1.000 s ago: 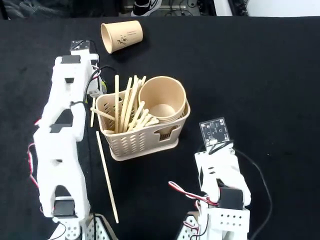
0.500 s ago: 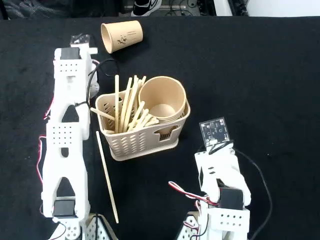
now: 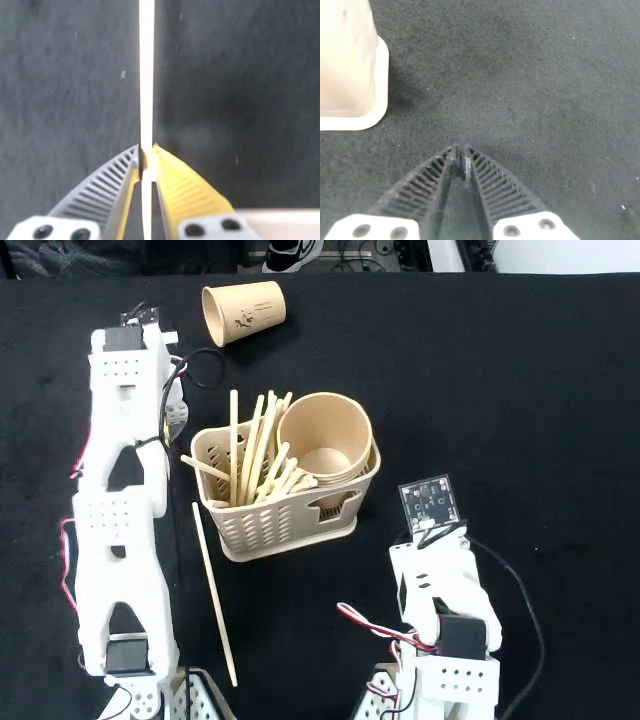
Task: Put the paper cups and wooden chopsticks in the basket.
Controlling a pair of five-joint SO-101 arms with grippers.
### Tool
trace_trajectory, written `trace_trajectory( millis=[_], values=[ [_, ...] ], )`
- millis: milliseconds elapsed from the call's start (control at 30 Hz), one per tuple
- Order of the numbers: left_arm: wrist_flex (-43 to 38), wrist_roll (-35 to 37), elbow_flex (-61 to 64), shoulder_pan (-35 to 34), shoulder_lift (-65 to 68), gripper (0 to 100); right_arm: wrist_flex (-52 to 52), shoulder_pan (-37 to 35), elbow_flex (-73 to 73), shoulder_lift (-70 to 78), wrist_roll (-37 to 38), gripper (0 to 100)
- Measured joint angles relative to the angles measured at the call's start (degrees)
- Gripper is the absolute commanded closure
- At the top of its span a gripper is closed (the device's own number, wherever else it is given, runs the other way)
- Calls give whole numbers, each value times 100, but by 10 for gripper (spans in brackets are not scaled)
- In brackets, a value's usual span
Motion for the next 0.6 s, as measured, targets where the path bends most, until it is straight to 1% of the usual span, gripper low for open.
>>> trace_trajectory(
  millis=[67, 167, 333, 600],
  values=[
    [-53, 0, 730, 0, -615, 971, 0, 0, 0, 0, 0, 987],
    [-659, 0, 1952, 0, -1530, 971, 0, 0, 0, 0, 0, 987],
    [-2312, -18, 4466, 9, -3200, 971, 0, 0, 0, 0, 0, 987],
    [-5037, -18, 8607, 325, -6998, 971, 0, 0, 0, 0, 0, 987]
  ],
)
